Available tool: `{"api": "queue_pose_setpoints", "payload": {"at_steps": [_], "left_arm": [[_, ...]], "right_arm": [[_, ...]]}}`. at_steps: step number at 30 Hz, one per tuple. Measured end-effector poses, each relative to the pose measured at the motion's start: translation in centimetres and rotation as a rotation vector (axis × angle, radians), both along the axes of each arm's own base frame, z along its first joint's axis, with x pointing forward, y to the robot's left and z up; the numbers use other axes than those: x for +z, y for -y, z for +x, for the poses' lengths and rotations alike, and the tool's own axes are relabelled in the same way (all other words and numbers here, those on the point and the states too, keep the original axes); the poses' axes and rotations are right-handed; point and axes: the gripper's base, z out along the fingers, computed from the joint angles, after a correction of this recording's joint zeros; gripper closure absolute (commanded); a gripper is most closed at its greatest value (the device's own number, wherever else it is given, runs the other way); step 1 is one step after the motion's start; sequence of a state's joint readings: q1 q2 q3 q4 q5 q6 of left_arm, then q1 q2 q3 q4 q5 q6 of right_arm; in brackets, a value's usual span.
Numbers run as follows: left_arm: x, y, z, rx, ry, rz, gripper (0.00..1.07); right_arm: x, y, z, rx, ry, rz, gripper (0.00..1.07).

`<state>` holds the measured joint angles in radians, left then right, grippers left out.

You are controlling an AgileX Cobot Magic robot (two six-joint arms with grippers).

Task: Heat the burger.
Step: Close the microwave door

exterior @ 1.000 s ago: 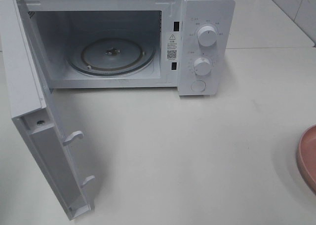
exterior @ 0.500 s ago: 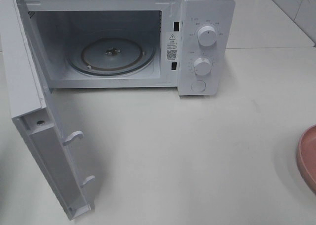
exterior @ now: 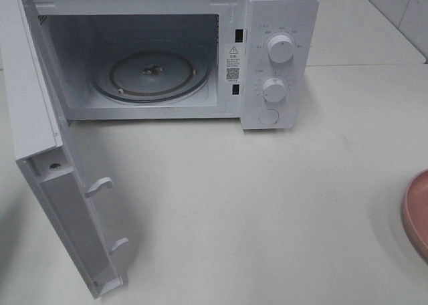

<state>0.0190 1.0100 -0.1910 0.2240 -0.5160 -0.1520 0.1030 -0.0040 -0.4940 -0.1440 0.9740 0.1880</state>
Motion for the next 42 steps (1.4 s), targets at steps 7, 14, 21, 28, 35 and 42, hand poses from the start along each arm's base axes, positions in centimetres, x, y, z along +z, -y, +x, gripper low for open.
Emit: {"api": "queue_pose_setpoints", "payload": {"at_steps": [7,14,21,28,35,42], "left_arm": [[-1.5,1.9,1.4,-0.220,0.014,-0.024,1.07],[-2.5,2.7,2.6,-0.320,0.013,-0.037,1.07],[-3.4,4.5,4.5,-0.385,-0.029,-0.020,1.07],[-4.2,6.7,5.0,-0.375,-0.028,-0.050,1.07],[-4.2,8.9,5.9,-0.403,-0.007,-0.083,1.07],[-4.6,12.3,7.9,-0.416,0.007,-0.094,1.07]], "right_arm": [[0.0,0.0,0.0,0.000,0.000,0.000,0.31],[0.0,0.0,0.0,0.000,0.000,0.000,0.31],[0.0,0.0,0.0,0.000,0.000,0.000,0.31],[0.0,0.0,0.0,0.000,0.000,0.000,0.31],[0.0,0.0,0.0,0.000,0.000,0.000,0.31],[0.0,0.0,0.0,0.000,0.000,0.000,0.31]]}}
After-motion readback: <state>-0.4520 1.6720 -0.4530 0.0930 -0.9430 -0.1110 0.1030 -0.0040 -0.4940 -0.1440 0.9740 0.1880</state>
